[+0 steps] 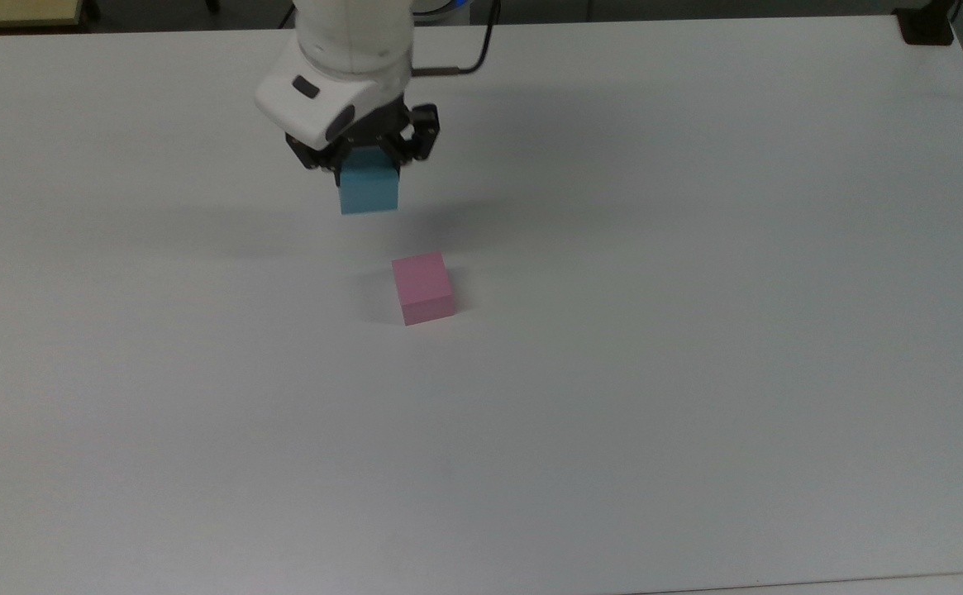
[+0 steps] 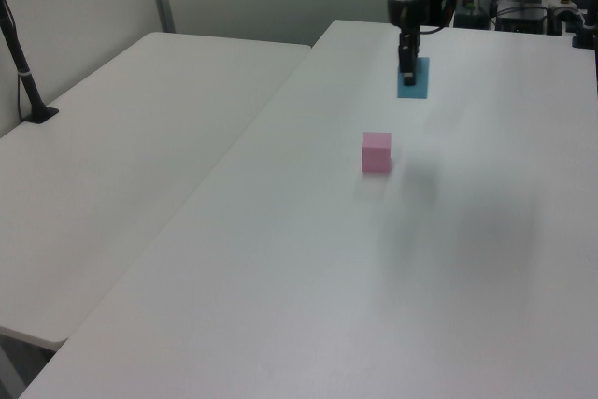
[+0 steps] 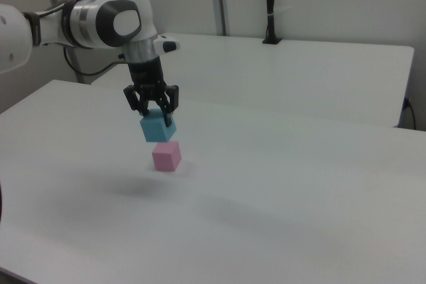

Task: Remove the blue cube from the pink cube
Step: 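Carry the blue cube away from the pink cube and lower it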

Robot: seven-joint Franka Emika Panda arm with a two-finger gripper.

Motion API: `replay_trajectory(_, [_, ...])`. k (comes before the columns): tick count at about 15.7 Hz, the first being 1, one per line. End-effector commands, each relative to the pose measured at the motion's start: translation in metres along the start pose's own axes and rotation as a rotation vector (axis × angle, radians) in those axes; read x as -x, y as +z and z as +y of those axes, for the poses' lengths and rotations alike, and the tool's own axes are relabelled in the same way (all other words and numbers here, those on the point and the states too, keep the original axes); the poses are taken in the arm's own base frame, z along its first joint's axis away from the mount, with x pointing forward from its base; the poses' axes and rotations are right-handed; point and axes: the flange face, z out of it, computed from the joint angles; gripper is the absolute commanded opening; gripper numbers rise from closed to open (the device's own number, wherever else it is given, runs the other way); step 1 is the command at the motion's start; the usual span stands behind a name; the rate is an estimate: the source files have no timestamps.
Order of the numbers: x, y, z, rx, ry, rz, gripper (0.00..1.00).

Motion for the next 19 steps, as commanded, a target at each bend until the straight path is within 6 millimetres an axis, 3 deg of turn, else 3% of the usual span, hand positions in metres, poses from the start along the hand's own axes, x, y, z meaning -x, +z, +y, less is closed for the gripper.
replay_trajectory(1, [0.062, 0.011, 0.006, -0.066, -0.079, -0.055, 0.27])
replay_trajectory(4, [0.085, 0.045, -0.003, -0.089, -0.093, -0.118, 0.27])
replay_trajectory(7, [0.088, 0.079, -0.015, -0.088, -0.079, -0.130, 0.27])
replay_trajectory(11, [0.073, 0.145, -0.051, -0.048, 0.005, -0.195, 0.27])
replay_trajectory(16, [0.065, 0.159, -0.050, -0.034, 0.082, -0.165, 0.27])
replay_trajectory(17, [0.065, 0.161, -0.051, -0.034, 0.082, -0.168, 0.30])
replay_trajectory(18, [0.065, 0.162, -0.051, -0.034, 0.082, -0.171, 0.42])
replay_trajectory(19, [0.065, 0.162, -0.051, -0.034, 0.082, -0.174, 0.74])
